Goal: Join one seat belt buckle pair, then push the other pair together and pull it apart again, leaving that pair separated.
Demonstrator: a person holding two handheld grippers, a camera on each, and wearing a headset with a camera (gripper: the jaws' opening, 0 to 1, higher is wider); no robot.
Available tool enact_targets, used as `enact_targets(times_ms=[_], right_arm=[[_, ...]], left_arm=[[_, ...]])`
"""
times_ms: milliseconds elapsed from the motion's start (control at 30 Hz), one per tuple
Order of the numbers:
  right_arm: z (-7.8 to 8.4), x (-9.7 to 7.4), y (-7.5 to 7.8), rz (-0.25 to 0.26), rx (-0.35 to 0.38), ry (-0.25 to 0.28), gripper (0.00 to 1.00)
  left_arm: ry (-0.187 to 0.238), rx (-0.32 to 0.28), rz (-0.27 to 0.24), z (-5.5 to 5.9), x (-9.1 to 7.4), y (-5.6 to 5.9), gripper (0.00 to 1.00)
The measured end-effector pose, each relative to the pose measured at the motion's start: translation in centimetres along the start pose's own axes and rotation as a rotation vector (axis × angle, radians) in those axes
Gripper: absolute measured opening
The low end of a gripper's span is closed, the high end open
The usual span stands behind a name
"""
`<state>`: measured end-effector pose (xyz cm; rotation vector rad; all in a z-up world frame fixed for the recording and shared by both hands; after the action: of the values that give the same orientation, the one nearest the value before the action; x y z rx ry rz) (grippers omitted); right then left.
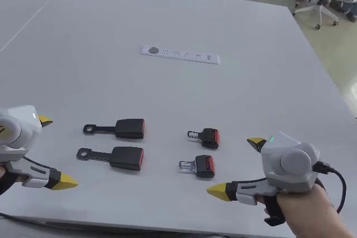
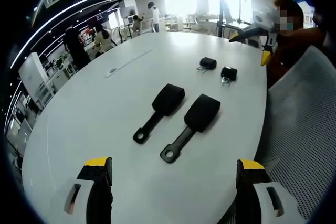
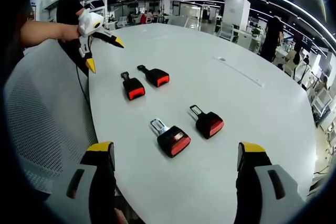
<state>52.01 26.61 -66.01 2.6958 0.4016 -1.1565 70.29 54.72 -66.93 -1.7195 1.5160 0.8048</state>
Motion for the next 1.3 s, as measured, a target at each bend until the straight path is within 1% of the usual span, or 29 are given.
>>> enact_targets(times_ms=[233,300,400,767,933,1000,1067,1100,1167,1300], right_arm=[[0.2,-0.15,0.12,0.003,0.003,-0.005,0.96],[0.18,-0.17,0.16,0.004,0.004,-0.004,0.96],[0.18,-0.14,0.2,0.005,0.005,-0.004,0.96],[0.14,-0.09,0.23,0.005,0.011,-0.007,0.96],[0.18,-0.09,0.04,0.004,0.01,-0.009,0.96],[0.26,-0.08,0.07,0.006,0.008,-0.013,0.96],[0.58,-0.07,0.18,0.021,-0.027,-0.041,0.95],[0.63,-0.06,0.14,0.024,-0.037,-0.046,0.96],[0.56,-0.08,0.11,0.024,-0.039,-0.041,0.96],[0.56,0.03,0.18,0.022,-0.02,-0.03,0.95]], left_arm=[[-0.005,0.008,0.002,0.02,0.1,0.09,1.0],[-0.01,0.011,-0.005,0.09,0.12,-0.01,1.0],[-0.005,0.004,-0.004,-0.01,0.13,-0.08,1.0],[-0.02,0.016,0.009,0.09,0.29,0.35,1.0],[-0.019,0.006,0.004,0.1,0.25,0.17,1.0],[-0.019,0.006,0.003,0.13,0.23,0.13,1.0],[-0.017,0.006,0.005,0.1,0.22,0.22,1.0],[-0.018,0.007,0.005,0.11,0.21,0.24,1.0],[-0.018,0.008,0.004,0.12,0.19,0.23,1.0],[-0.016,0.003,0.0,0.15,0.15,0.13,1.0]])
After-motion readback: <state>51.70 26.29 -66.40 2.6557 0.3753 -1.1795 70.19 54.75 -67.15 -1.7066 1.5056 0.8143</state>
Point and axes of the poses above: the centre of the closed fingertips' face, and the gripper's own axes: x roughly forward along the fingers, y roughly to its right, z roughly out of its underside, the point moved 1 cm from there along -x, roughly backward along the fingers, and after that the axes turned 5 degrees about -y, right-handed, at the moved point
